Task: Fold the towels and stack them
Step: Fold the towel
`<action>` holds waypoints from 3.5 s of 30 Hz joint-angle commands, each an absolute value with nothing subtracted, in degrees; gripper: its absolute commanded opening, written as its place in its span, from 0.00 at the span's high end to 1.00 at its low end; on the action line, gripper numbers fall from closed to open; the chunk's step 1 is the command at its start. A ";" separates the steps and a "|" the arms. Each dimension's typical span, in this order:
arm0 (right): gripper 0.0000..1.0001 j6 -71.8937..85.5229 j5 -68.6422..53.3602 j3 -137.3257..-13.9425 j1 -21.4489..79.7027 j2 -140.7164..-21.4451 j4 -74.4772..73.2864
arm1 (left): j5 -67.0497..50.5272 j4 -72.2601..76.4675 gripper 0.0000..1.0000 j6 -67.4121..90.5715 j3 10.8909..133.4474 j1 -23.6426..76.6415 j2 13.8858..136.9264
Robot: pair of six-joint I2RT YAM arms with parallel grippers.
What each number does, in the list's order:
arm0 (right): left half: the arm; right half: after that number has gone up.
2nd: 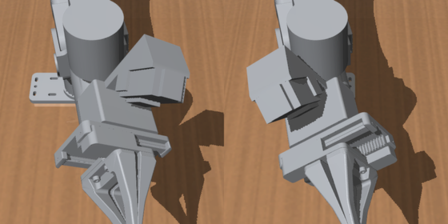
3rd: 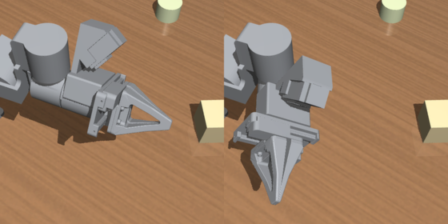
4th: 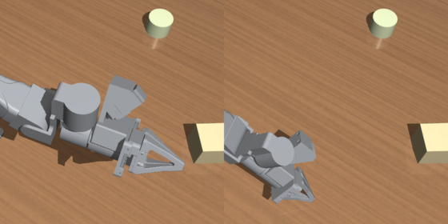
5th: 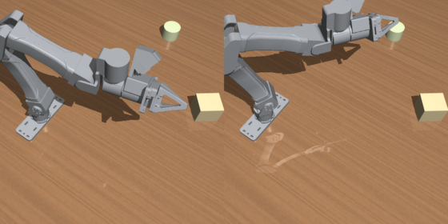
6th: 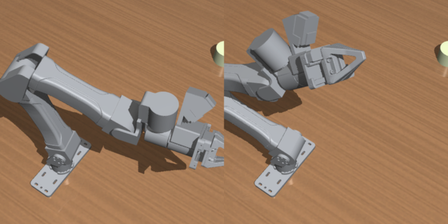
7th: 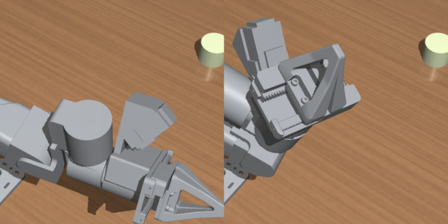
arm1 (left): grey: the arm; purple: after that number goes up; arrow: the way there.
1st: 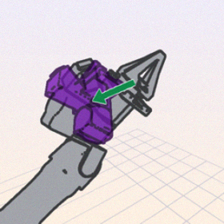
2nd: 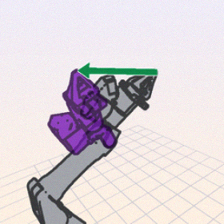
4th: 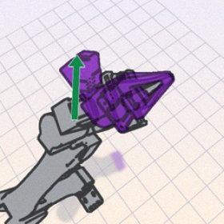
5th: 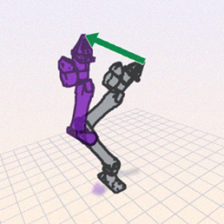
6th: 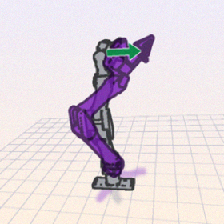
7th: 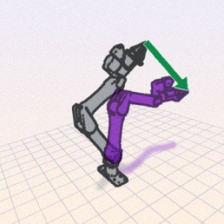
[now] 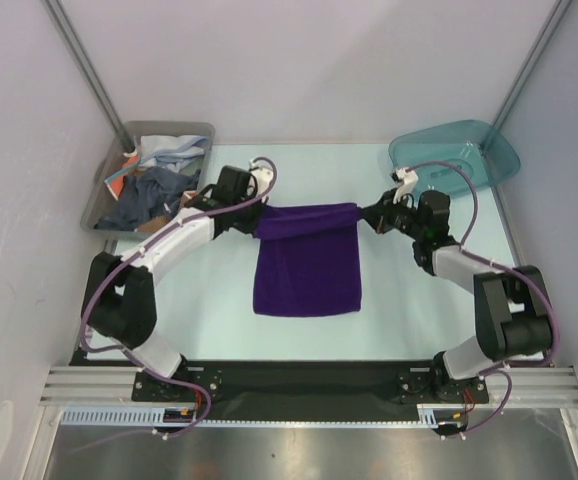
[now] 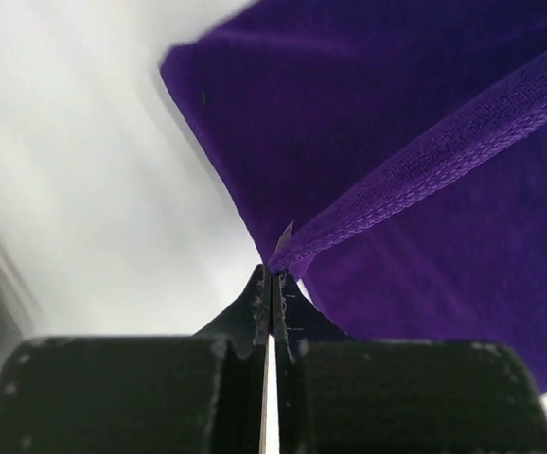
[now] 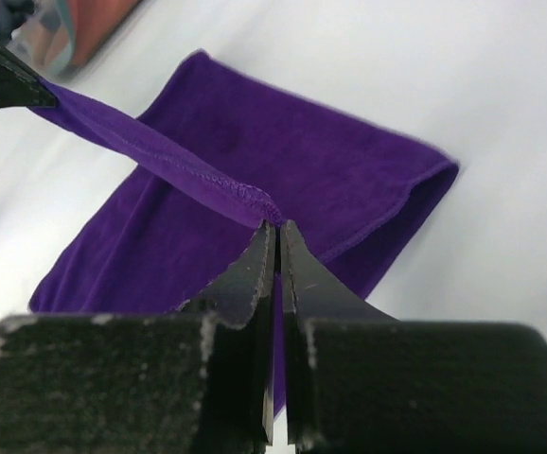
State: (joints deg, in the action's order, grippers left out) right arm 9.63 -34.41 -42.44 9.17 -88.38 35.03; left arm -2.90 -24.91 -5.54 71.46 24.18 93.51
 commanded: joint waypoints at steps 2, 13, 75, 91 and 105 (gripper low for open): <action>1.00 9.40 -30.68 -38.51 10.55 -79.64 29.98 | -0.18 -24.17 1.00 -1.59 65.76 27.24 85.71; 1.00 10.81 -24.43 -30.50 13.97 -71.02 16.28 | 7.46 -28.20 1.00 7.20 56.69 34.36 82.62; 0.62 43.24 -18.54 -20.22 20.92 -71.45 9.05 | 2.72 -20.48 0.80 32.96 40.34 35.07 85.34; 0.61 36.21 -6.94 -28.13 25.93 -69.08 -10.73 | 4.39 -23.47 1.00 33.84 40.52 34.54 83.14; 0.84 34.89 -7.21 -26.55 26.72 -71.63 -10.81 | 6.51 -25.49 1.00 34.28 40.34 34.63 81.04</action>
State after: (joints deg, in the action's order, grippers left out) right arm 35.73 -7.86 -27.81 26.22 -70.61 -11.55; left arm 4.25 -22.59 33.63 40.69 35.22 82.72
